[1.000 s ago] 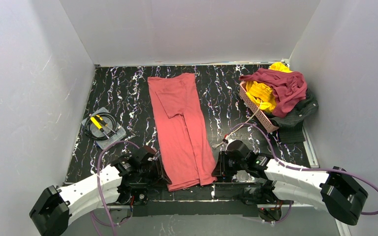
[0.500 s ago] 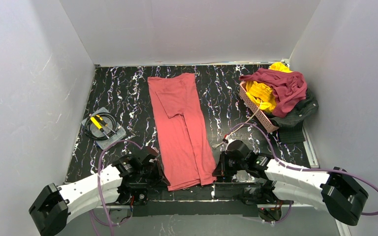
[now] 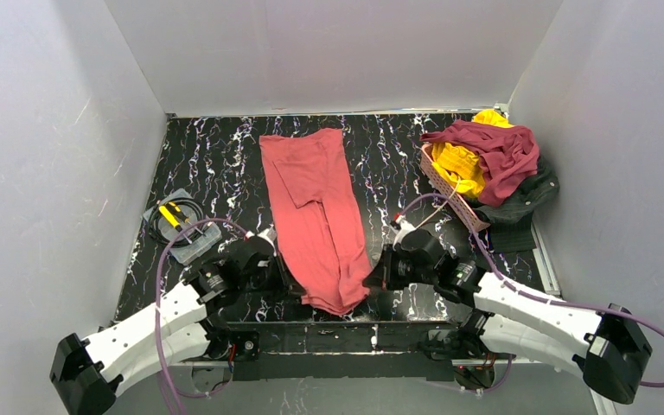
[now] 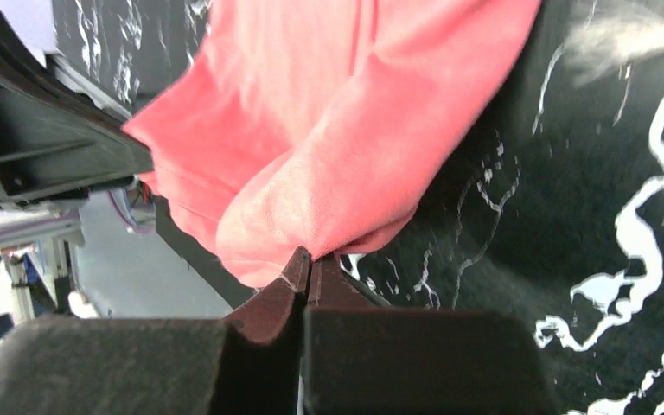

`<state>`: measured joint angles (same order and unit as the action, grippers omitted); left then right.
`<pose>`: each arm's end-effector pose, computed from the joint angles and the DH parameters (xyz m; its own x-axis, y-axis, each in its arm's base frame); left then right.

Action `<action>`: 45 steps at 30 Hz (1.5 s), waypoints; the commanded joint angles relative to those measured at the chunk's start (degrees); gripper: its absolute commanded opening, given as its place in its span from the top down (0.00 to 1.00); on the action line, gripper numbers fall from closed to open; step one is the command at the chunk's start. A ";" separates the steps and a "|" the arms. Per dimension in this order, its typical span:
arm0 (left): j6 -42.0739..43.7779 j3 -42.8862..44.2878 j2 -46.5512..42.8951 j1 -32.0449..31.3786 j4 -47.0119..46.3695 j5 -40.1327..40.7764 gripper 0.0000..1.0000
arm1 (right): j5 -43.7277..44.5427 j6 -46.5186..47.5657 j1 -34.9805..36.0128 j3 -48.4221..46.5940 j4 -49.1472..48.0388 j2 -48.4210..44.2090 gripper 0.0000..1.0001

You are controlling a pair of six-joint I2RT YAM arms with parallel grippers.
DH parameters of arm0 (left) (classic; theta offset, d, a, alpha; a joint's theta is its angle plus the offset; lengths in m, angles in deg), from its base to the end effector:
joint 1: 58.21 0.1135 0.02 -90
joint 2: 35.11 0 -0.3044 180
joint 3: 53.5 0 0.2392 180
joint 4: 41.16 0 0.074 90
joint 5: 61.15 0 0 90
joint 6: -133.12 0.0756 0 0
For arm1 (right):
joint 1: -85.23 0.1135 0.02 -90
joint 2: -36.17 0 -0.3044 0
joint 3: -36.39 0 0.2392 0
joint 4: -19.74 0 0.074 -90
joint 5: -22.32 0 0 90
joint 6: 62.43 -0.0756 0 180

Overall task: Fold and stack the mixed laundry pile
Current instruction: Fold the T-shirt at the center of the board.

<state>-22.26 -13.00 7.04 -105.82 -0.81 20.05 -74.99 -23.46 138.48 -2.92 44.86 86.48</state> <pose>0.0885 -0.1141 0.2114 -0.9211 -0.3235 -0.2165 -0.0741 0.6918 -0.7182 0.1004 0.1506 0.2143 -0.8875 0.1003 -0.4497 -0.2643 0.6887 0.6752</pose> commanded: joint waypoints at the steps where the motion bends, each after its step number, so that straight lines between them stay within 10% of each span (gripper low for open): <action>1: 5.80 3.11 5.38 4.77 -1.97 2.58 1.00 | 7.82 3.44 -0.09 -8.23 0.72 4.31 0.99; 26: 21.66 15.79 36.47 36.84 -27.45 -9.43 1.00 | 3.39 19.80 -14.02 -39.99 -16.29 48.33 0.99; 45: 26.64 27.66 54.43 43.54 -28.84 -17.44 0.96 | 4.49 22.60 -18.25 -50.26 -13.54 58.28 0.99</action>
<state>2.46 11.75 62.04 -63.11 -29.75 3.94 -70.64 -3.39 121.13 -48.14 31.74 143.42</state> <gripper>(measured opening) 0.019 0.033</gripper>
